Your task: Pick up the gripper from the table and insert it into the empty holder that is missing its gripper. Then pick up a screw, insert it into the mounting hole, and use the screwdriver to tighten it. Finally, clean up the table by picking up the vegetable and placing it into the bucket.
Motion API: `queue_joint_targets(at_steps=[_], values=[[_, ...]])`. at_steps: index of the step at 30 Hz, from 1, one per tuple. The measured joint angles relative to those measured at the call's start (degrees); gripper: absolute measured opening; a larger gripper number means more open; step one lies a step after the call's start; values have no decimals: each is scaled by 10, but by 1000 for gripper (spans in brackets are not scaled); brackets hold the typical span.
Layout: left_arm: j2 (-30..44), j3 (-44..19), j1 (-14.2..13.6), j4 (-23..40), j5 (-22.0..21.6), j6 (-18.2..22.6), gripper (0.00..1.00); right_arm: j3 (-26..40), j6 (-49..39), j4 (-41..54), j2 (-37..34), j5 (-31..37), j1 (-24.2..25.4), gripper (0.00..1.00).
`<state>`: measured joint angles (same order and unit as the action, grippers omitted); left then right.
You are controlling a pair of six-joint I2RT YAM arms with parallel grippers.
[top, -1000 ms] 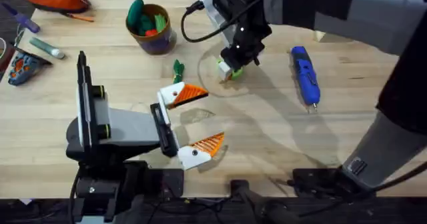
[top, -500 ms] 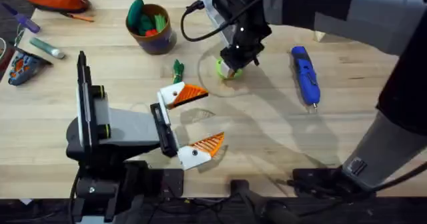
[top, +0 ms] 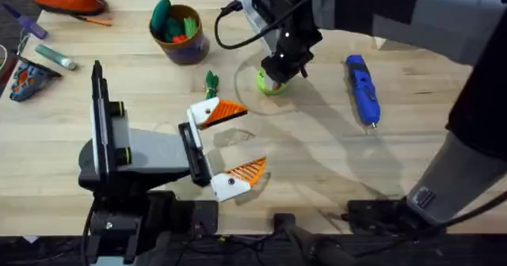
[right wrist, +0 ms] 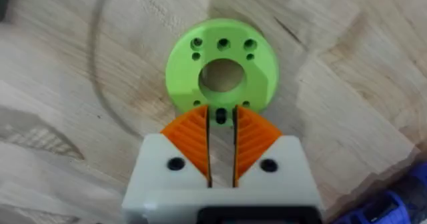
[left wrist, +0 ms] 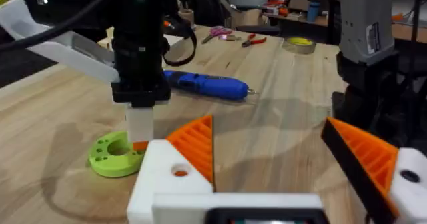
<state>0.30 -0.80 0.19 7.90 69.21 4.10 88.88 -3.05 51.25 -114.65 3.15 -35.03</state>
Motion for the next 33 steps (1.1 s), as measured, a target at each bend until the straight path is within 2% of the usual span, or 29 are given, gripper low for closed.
queue_joint_targets(at_steps=[11,33], values=[[0,0,0,0,0,0,999,0,0,-1,0,0,0,12],[0,0,0,0,0,0,999,10,0,16,0,0,1,7]])
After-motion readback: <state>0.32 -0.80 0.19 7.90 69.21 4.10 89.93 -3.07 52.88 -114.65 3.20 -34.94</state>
